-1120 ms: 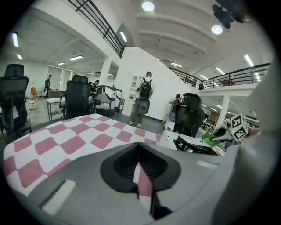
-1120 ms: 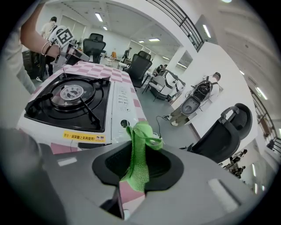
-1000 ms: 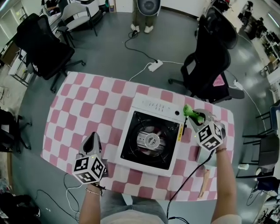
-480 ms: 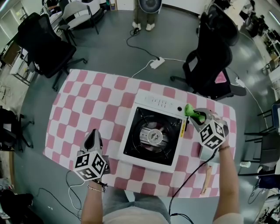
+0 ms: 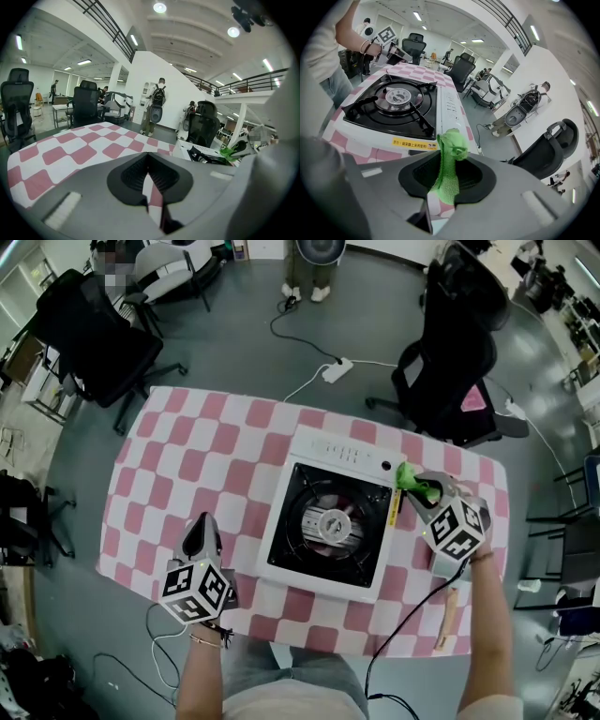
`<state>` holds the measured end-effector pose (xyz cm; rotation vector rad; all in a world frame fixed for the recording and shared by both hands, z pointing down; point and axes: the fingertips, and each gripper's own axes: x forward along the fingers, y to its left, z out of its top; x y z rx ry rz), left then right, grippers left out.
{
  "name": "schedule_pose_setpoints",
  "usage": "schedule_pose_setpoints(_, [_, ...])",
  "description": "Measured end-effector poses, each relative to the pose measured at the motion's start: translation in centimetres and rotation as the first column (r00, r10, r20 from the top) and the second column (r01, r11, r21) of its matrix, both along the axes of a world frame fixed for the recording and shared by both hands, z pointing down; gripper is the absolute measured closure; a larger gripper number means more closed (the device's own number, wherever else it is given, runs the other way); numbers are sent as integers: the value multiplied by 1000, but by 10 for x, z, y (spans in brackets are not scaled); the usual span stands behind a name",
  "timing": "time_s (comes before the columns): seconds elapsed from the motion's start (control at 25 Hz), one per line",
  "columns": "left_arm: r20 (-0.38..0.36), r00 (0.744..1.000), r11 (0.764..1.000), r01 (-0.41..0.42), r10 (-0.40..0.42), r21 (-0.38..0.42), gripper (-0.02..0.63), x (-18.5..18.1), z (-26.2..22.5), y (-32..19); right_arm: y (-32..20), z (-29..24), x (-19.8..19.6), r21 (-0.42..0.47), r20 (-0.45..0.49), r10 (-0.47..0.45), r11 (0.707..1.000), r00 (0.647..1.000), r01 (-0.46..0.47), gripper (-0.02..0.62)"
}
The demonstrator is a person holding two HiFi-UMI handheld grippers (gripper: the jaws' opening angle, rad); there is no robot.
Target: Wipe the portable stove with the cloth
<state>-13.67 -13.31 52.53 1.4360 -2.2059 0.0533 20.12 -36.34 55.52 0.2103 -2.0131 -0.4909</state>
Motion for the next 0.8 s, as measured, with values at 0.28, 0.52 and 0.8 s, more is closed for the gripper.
schedule_pose_setpoints(0.28, [5, 1000, 1000, -16, 16, -1, 606, -1, -4, 1, 13, 1, 3, -14, -23, -6, 1000, 1000, 6, 502])
schedule_pose_setpoints(0.52, [11, 1000, 1000, -29, 28, 10, 606, -3, -10, -2, 25, 2, 3, -21, -36, -17, 1000, 999, 16, 502])
schedule_pose_setpoints(0.8, [16, 999, 999, -52, 51, 14, 606, -2, -14, -6, 37, 4, 6, -28, -47, -21, 999, 999, 19, 502])
